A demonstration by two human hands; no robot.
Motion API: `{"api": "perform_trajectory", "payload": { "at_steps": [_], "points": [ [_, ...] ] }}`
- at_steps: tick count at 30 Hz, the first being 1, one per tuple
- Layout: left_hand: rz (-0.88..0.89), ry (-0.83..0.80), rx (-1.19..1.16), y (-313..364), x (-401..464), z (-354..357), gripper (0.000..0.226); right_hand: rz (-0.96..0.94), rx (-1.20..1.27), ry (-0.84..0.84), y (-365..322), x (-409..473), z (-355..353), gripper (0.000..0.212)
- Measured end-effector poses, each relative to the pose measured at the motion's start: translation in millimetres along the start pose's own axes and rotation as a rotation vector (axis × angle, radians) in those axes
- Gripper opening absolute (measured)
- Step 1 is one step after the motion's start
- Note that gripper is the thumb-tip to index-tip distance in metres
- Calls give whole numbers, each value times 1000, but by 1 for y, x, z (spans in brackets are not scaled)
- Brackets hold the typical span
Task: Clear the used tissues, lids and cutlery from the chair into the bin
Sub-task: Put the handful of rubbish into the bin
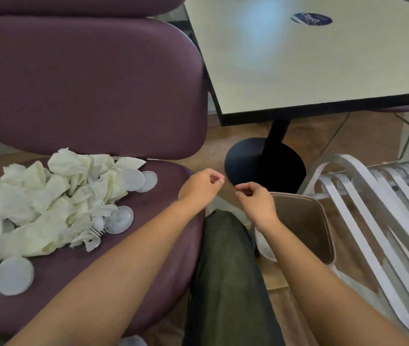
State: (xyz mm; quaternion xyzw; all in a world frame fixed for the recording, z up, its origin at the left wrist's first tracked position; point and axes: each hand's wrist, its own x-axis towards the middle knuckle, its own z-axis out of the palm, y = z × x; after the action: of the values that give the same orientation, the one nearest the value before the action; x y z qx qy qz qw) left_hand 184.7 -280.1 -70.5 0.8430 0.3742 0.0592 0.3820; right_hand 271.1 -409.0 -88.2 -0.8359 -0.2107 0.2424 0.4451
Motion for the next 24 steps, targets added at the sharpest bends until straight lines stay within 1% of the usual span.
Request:
{"api": "perform_trajectory", "payload": {
  "at_steps": [2,5,9,11,14,16,18,21,24],
  "points": [
    [-49,19,4,-24,-6,-22,6,-40,-20,-40,-17,-1,22,17],
    [-116,15,34,-60,-16,-49,9,-65,-60,-97,-36,-4,54,14],
    [-175,21,129,-104,-33,-77,22,-85,-121,-144,-56,-10,91,15],
    [-191,-8,174,-126,-42,-92,28,-92,-137,-182,-64,-13,110,15],
    [-128,-59,375,-150,-50,-110,38,-106,-161,-218,-71,-14,132,14],
    [-93,-74,559,-155,-55,-118,43,-111,-187,-221,-74,-12,142,15],
    [-61,-94,690,-161,-59,-122,49,-123,-213,-230,-78,-10,152,15],
    [-19,-112,785,-173,-60,-122,68,-153,-270,-237,-81,-3,164,17],
    [-10,-89,811,-186,-59,-121,76,-217,-376,-214,-81,7,176,24]
  ]
}}
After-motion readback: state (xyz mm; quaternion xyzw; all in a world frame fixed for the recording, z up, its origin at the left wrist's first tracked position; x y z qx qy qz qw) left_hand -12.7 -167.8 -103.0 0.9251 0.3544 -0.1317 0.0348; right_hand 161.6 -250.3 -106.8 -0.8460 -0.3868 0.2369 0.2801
